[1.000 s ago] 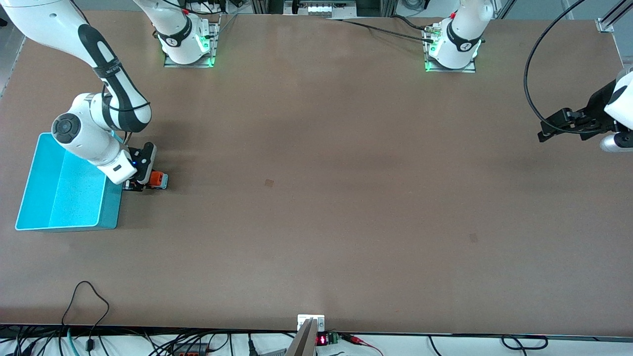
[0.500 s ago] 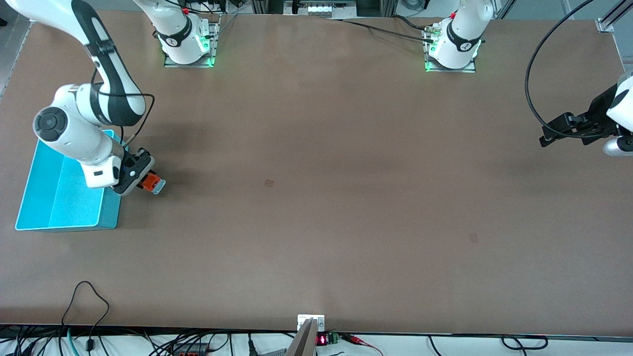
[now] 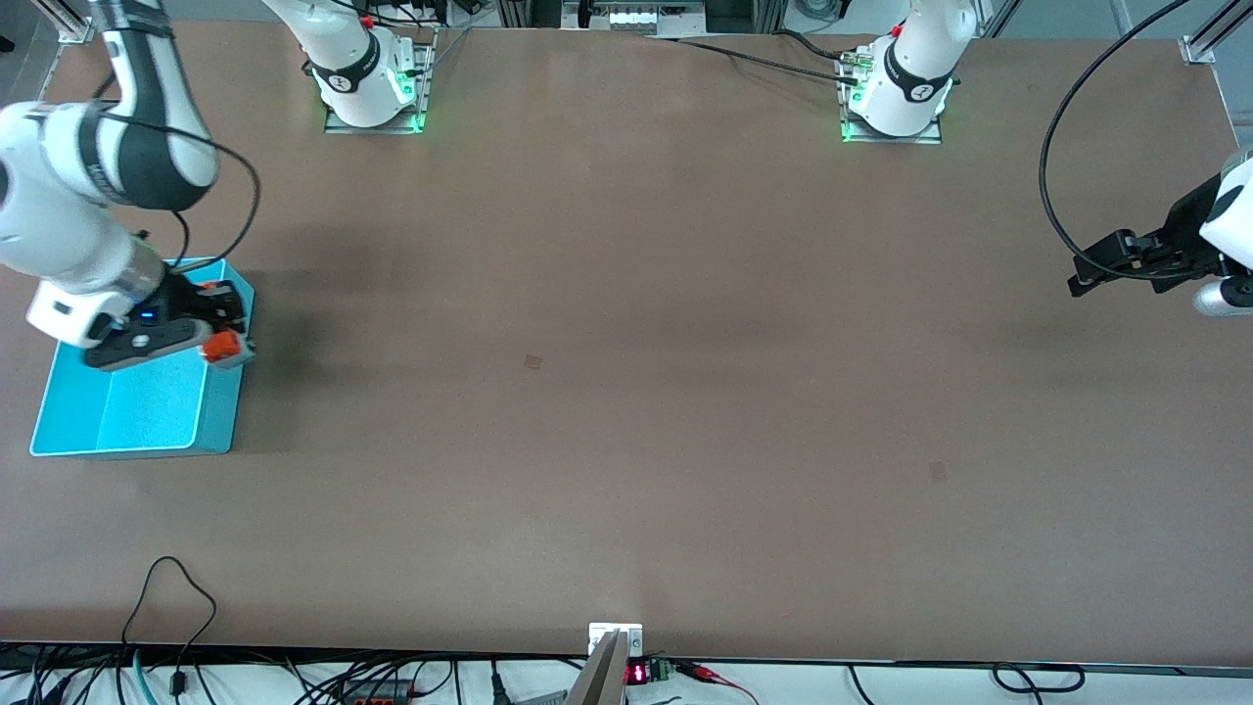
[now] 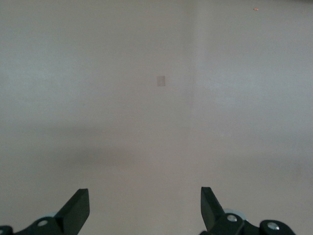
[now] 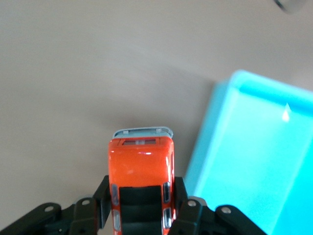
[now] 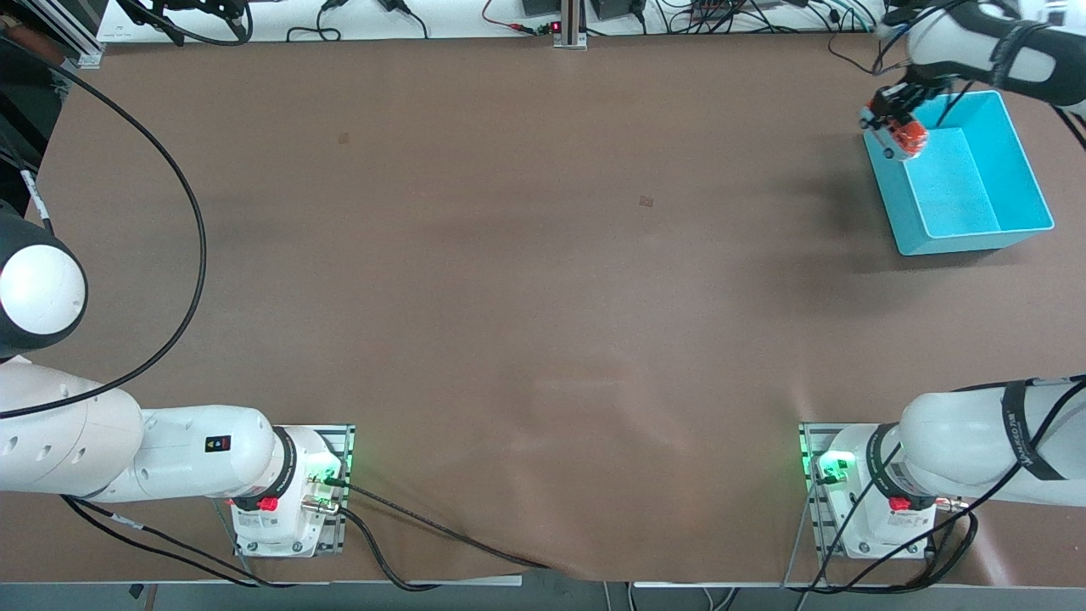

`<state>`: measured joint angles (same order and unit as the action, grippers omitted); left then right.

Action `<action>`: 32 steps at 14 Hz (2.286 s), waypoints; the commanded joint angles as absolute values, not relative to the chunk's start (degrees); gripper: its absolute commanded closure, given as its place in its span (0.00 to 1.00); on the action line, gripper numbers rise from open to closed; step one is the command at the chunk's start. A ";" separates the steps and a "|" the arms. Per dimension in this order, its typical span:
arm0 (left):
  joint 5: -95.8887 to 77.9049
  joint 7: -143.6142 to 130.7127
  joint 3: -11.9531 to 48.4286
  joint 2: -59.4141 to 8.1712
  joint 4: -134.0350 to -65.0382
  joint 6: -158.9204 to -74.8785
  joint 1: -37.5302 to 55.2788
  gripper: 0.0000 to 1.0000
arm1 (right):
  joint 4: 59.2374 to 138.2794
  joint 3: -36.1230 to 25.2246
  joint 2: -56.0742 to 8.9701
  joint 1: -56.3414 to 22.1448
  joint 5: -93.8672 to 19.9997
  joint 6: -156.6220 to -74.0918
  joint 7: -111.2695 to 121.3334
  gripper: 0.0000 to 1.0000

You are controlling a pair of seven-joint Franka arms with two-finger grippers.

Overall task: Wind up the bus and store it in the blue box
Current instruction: 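Lift the car with the right gripper and carry it into the box, then lower the car onto the box floor and open the right gripper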

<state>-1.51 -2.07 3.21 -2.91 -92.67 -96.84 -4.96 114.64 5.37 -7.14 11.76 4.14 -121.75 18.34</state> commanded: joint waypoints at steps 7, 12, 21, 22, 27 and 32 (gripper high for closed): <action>-0.44 -1.14 3.69 -2.20 -92.55 -96.15 -4.40 0.00 | 110.04 -3.52 -15.46 14.41 3.08 -120.93 15.03 0.99; -0.44 -1.14 4.66 -2.02 -92.55 -97.12 -4.66 0.00 | 110.04 -5.79 -20.91 15.29 3.16 -126.38 15.73 0.96; -1.14 -1.14 4.66 -2.20 -92.02 -96.86 -5.54 0.00 | 109.86 -7.29 -26.45 18.63 2.81 -133.41 23.82 0.93; -1.06 -1.14 4.66 -2.28 -92.02 -96.86 -5.54 0.00 | 109.78 -7.29 -26.89 18.63 2.81 -133.59 23.82 0.93; -1.14 -1.14 4.48 -2.55 -92.11 -97.47 -5.54 0.00 | 109.34 -7.47 -28.12 18.63 2.81 -134.21 24.61 0.61; -1.14 -1.14 3.78 -2.46 -92.02 -97.47 -4.40 0.00 | 109.25 -7.47 -28.39 18.63 2.81 -134.21 24.61 0.29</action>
